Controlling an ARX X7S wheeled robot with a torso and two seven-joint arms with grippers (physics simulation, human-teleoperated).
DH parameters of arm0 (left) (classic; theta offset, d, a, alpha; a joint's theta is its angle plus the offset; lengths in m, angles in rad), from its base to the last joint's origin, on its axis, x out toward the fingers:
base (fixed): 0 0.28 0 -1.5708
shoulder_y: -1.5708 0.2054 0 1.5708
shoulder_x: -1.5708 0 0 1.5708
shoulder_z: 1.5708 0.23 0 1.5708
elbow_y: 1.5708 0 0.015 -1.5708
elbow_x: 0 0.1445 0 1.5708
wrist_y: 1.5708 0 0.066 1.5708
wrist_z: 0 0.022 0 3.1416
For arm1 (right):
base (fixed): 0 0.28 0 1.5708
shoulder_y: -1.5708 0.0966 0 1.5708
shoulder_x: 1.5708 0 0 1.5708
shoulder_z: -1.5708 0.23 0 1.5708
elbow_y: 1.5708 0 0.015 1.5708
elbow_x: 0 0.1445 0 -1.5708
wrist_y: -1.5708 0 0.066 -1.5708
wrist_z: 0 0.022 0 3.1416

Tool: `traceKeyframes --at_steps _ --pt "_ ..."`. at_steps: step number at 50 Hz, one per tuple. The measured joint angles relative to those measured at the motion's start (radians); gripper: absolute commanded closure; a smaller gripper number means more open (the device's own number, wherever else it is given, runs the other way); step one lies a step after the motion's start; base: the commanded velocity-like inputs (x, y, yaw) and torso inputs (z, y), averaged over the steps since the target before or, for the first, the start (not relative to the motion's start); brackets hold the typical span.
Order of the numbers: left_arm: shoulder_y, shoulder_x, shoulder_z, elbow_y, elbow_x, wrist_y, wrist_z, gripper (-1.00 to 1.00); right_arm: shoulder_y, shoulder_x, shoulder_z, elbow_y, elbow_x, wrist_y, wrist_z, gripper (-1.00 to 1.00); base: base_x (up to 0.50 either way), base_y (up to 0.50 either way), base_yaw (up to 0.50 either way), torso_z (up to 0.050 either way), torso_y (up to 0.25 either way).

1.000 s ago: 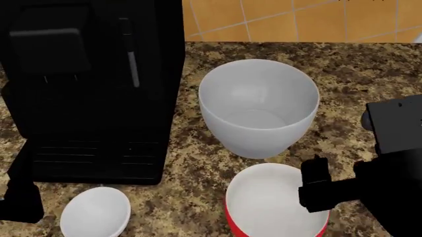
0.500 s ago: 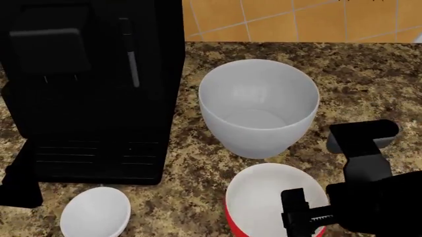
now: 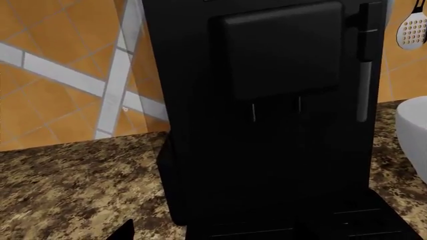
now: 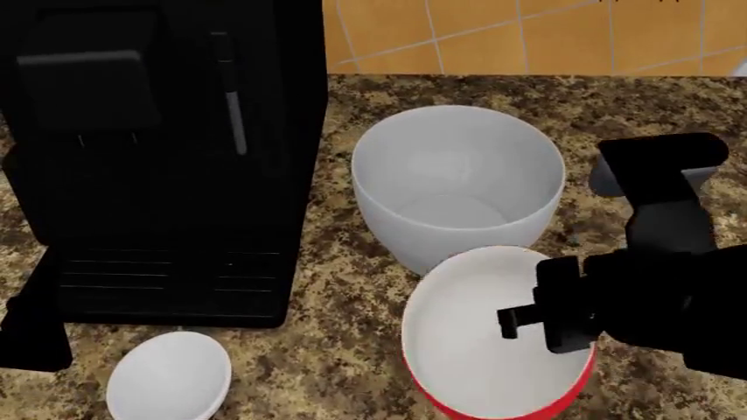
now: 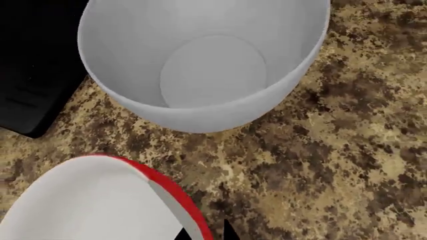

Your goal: Stack the bowls from largest to smallest.

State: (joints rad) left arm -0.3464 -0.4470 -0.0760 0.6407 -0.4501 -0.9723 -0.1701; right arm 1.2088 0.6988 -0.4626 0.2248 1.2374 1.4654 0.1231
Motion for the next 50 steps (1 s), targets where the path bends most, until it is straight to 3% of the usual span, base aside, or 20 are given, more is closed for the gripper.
traceKeyframes --at_steps 14,30,50 --pt "-0.002 -0.006 -0.001 0.004 -0.007 -0.005 -0.001 -1.0 0.234 -0.079 0.064 0.203 0.02 -0.046 0.091 1.0 0.0 0.0 0.0 0.0 0.0" --pt "-0.002 -0.012 -0.011 0.009 -0.019 -0.012 -0.003 -1.0 0.503 -0.343 -0.048 0.821 -0.244 -0.351 -0.136 1.0 0.0 0.0 0.0 0.0 0.0" --pt "0.011 -0.02 -0.012 -0.007 -0.013 0.023 0.003 -1.0 0.44 -0.527 0.371 1.061 -0.895 -0.498 -0.241 1.0 0.0 0.0 0.0 0.0 0.001"
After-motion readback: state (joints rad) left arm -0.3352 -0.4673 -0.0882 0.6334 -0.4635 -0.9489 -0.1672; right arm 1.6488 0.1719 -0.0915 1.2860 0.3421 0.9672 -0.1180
